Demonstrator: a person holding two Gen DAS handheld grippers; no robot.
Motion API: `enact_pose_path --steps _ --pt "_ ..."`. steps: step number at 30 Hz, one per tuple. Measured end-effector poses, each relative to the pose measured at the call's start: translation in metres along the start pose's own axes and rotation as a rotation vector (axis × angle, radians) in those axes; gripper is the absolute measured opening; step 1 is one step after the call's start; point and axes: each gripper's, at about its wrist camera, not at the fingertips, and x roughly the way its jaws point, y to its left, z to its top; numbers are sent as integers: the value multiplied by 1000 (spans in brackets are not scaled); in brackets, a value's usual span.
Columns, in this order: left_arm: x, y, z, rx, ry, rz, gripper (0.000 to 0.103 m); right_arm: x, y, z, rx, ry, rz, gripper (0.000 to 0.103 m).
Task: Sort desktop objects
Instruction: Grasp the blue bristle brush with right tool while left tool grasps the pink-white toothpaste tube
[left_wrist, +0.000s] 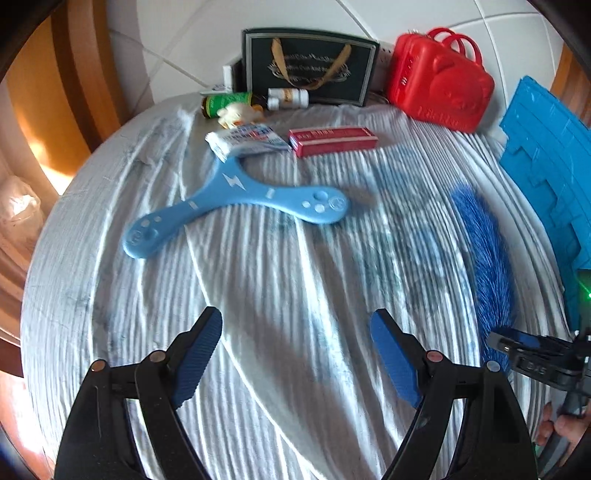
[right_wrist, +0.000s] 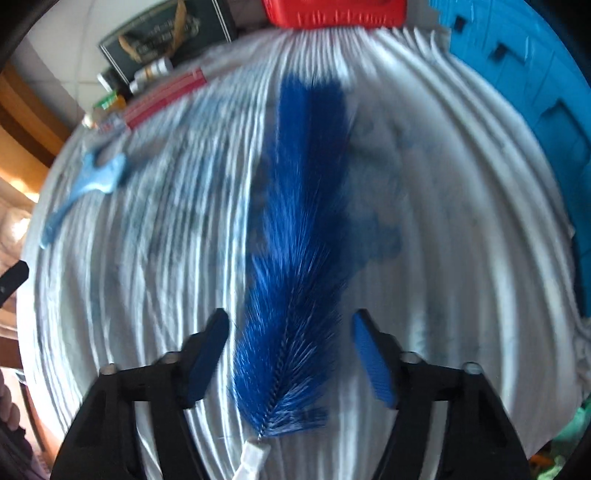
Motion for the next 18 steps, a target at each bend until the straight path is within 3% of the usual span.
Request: enact_pose_path --steps 2,5,11,14,18 --pt "5 -7 -3 17 16 -8 82 2 4 -1 -38 -34 -39 20" --pt "9 -18 -4 39 27 -25 82 -3 -1 0 -28 -43 -3 16" --pt "10 -45 2 64 11 -60 82 -69 -29 13 2 -187 54 15" --pt "13 -67 10 72 -8 -81 82 -99 -44 22 6 -260 43 14" --pt "23 -108 24 103 -32 -116 82 -114 -67 34 4 -293 8 14"
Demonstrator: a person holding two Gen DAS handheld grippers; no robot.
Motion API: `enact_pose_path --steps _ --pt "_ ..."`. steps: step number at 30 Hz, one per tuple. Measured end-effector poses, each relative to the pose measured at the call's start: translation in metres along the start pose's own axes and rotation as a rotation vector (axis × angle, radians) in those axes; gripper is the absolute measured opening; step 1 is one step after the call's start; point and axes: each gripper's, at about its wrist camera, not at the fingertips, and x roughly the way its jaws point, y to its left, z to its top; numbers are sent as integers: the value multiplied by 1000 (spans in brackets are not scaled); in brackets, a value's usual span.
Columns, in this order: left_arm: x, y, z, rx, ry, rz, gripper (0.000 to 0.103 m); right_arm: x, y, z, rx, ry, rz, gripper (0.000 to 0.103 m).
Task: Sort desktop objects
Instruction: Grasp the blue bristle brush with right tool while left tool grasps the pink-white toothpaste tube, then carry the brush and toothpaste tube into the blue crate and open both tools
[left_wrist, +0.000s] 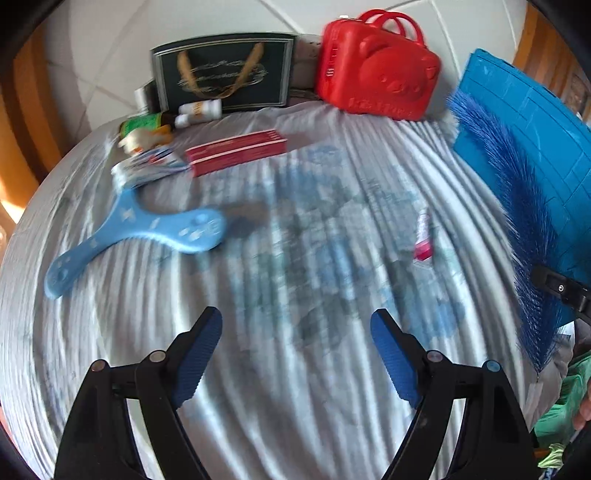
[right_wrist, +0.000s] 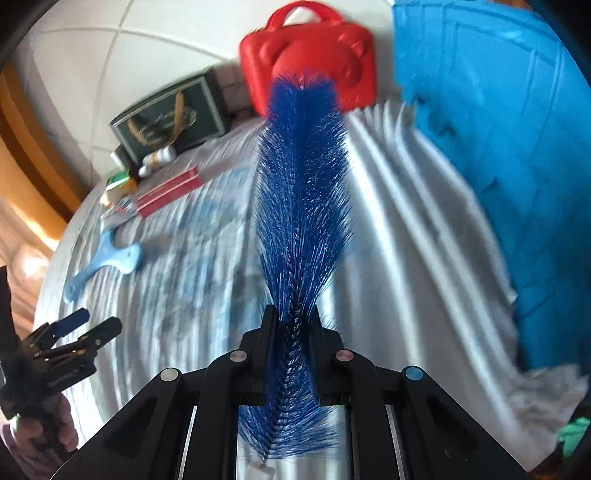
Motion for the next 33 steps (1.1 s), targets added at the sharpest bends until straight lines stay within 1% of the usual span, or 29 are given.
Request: enact_pose_path --steps 4,7,8,9,10,11,14,16,18,20,21,22,24,27,30,33 --pt "26 -50 22 60 -23 -7 82 3 -32 9 10 11 -7 15" --pt "48 -83 39 104 -23 -20 82 14 -52 19 0 30 4 15" --pt "60 -98 46 130 -15 -27 79 19 -58 23 -6 38 9 15" --pt "71 -109 50 154 0 -27 73 23 -64 28 -9 43 18 15" --pt "81 -119 54 174 19 -31 60 28 -71 31 -10 51 29 15" --pt "91 -126 57 187 38 -39 54 33 -75 34 -11 57 32 15" --pt "117 -145 66 220 69 -32 50 47 -88 41 -10 75 56 15" --pt "127 -152 71 231 81 -52 50 57 -91 44 -16 84 61 15" --pt "137 -159 72 249 96 -55 50 64 -93 45 -12 91 71 15" --pt "145 -161 70 265 129 -55 28 72 -94 44 -6 99 78 15" --pt "145 -161 68 263 106 -59 20 78 -92 44 -5 102 80 15" --pt "147 -160 67 261 118 -58 18 80 -91 43 -4 104 83 15" --pt "147 -155 65 243 125 -44 17 82 -92 44 -8 101 83 15" --pt "130 -147 62 218 87 -27 17 73 -85 44 -25 77 86 15" --pt "99 -145 58 210 24 -2 17 50 -77 43 -50 34 100 15" --pt "60 -145 58 200 -55 19 17 23 -69 43 -74 -18 111 15"
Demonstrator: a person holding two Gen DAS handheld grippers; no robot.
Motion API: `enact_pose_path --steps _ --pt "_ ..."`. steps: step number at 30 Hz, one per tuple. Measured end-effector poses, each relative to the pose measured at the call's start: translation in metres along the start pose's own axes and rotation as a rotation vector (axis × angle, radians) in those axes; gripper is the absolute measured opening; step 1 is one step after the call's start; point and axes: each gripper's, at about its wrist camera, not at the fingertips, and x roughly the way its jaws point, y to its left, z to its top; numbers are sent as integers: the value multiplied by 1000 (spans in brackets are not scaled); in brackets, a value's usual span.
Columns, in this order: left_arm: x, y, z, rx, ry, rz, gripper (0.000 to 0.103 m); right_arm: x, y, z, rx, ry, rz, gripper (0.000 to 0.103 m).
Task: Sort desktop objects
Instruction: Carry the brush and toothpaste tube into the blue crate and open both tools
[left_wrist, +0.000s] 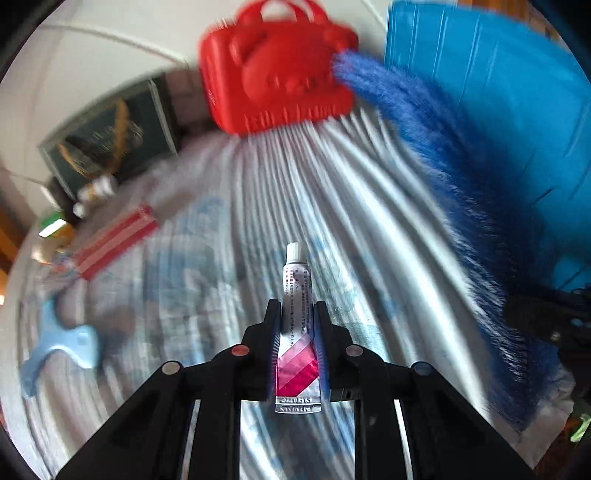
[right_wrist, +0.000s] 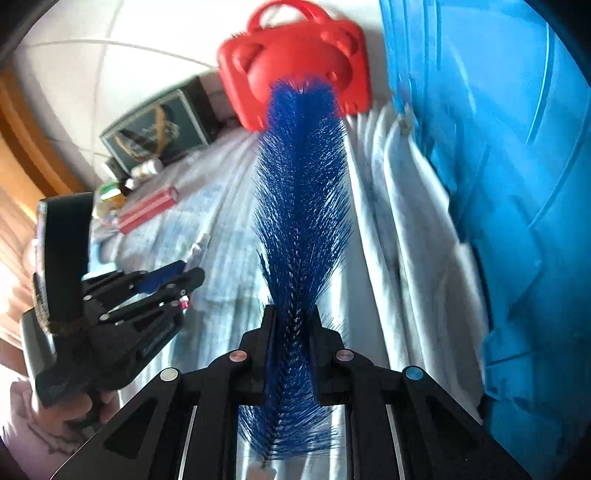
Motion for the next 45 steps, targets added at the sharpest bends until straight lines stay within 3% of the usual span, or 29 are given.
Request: enact_pose_path --steps 6,12,18,24,27,30,36,45 --pt "-90 6 13 -11 -173 42 17 -66 22 2 -65 -116 14 15" --pt "-162 -7 33 -29 -286 48 17 -133 36 12 -116 -235 12 15" --pt "-215 -51 53 -20 -372 21 17 -202 22 27 -124 -330 7 15" --pt "-256 -108 91 7 -443 -29 17 -280 -23 51 -100 -421 -21 15" --pt "-262 -142 114 32 -450 -56 17 -309 -50 70 -91 -447 -68 15" --pt "-261 -179 135 54 -445 -99 17 -326 -77 91 -109 -435 -175 15" --pt "-229 -250 172 80 -357 -139 17 -315 -150 120 -120 -335 -378 15" --pt "-185 -324 225 114 -283 -44 17 -278 -224 150 -154 -234 -491 15"
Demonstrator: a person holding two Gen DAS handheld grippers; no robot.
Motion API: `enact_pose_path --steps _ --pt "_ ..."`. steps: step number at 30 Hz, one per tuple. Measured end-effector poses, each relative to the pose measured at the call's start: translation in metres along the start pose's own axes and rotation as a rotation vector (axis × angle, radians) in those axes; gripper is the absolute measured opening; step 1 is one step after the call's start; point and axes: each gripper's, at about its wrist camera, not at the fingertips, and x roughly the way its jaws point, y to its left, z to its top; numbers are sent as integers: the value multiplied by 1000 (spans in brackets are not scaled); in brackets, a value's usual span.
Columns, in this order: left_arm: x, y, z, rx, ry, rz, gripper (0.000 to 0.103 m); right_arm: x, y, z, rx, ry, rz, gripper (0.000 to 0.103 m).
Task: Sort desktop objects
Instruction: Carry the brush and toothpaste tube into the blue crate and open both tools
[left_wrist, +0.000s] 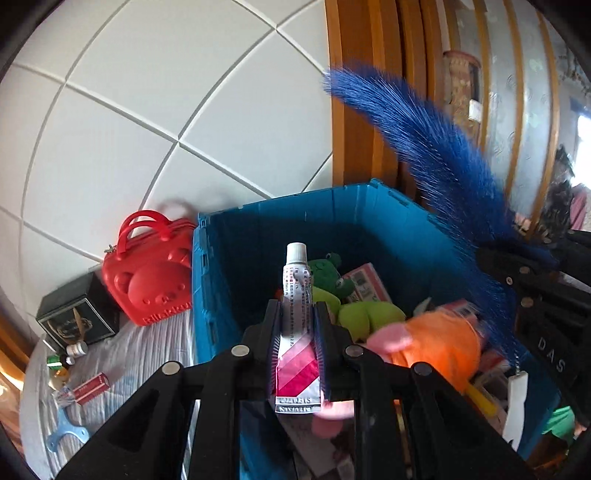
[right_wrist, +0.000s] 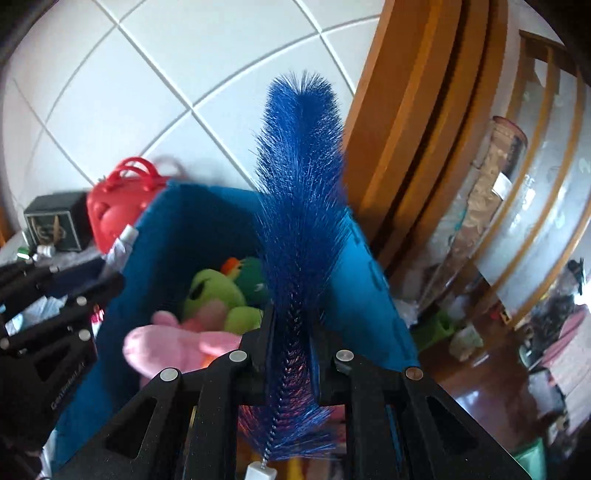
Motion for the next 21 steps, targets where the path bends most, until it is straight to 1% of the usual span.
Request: enact_pose_path --steps 3,6,10,12,15,17,21 --pt "17 -8 10 3 17 26 17 24 -9 5 -21 21 -13 15" --pt "36 -12 19 2 41 43 17 45 -15 10 -32 34 -7 15" --pt "57 -15 27 -6 67 59 17 65 -14 16 -42 50 3 15" --pt "65 -15 30 -6 69 61 17 73 -14 17 -46 53 11 15" --pt "75 -16 32 -15 83 40 17 83 -13 19 -52 61 24 16" --pt "79 -18 32 -9 82 60 17 88 -12 19 -51 67 35 16" --pt "85 -22 31 6 109 76 18 95 -11 19 -50 77 52 17"
